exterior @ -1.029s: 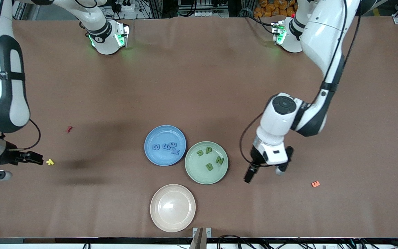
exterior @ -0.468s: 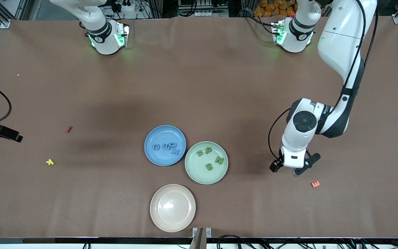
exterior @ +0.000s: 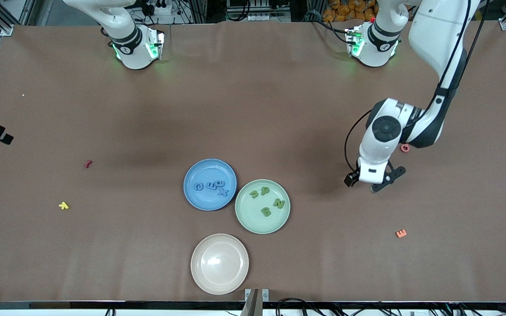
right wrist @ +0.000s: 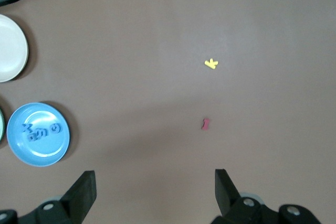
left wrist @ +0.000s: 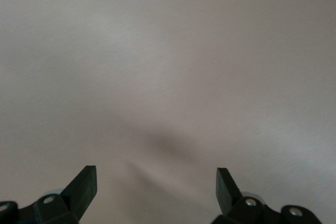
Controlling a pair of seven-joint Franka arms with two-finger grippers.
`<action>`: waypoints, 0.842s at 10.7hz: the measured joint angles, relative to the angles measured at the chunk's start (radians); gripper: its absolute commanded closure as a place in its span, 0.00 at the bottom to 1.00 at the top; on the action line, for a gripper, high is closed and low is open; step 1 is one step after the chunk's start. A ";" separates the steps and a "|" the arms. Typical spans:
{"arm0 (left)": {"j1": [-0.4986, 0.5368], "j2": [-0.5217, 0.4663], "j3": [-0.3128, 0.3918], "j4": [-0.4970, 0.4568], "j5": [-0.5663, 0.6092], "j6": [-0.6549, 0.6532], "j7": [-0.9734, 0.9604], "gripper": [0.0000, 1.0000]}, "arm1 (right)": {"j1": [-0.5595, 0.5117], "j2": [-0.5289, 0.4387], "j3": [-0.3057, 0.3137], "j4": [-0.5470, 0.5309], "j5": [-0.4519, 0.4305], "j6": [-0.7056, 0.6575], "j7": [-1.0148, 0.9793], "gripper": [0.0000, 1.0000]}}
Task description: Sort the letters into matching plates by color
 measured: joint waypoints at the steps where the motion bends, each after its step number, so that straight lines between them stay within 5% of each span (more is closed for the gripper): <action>1: 0.012 -0.064 0.000 -0.071 0.000 0.006 0.000 0.00 | 0.014 -0.011 0.000 0.014 0.000 -0.036 0.030 0.00; 4: 0.024 -0.214 0.000 -0.196 0.000 0.007 0.005 0.00 | 0.033 -0.017 0.002 0.077 -0.001 -0.095 0.066 0.00; 9: 0.023 -0.318 -0.003 -0.206 0.000 -0.035 0.277 0.00 | 0.037 -0.005 0.001 0.053 -0.024 -0.080 0.067 0.00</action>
